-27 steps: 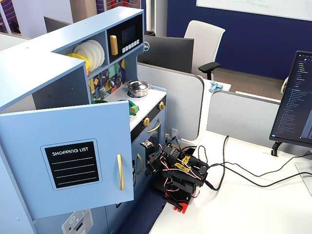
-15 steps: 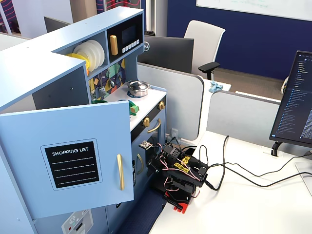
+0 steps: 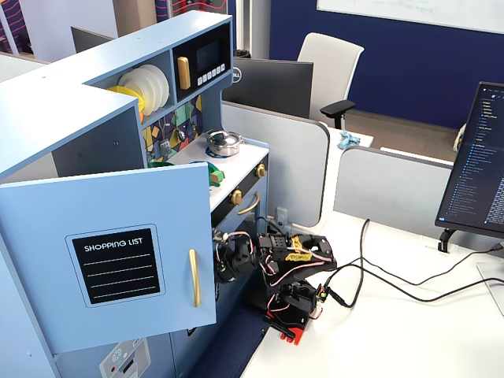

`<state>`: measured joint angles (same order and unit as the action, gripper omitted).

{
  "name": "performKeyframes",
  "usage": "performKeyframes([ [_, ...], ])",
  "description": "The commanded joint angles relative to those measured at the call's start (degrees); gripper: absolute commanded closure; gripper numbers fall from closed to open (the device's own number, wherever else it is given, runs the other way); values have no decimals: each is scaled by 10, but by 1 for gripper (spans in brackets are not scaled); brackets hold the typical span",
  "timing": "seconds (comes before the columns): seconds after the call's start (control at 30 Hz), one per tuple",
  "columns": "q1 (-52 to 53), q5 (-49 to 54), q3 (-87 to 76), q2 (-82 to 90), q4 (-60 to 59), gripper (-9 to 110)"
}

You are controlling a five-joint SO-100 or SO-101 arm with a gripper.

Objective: Pick up the green pineapple from the left cabinet and place it in the green recipient

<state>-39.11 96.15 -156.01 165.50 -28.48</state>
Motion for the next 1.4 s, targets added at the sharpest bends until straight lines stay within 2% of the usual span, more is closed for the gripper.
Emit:
performKeyframes([
  [0.0, -37, -9, 128, -89, 118, 84],
  [0.1, -19, -28, 180, -169, 177, 78],
  [0.57, -7, -35, 388, -417, 345, 73],
  [0.9, -21, -61, 472, -501, 329, 68],
  [1.37, -7, -29, 555, -613, 323, 70],
])
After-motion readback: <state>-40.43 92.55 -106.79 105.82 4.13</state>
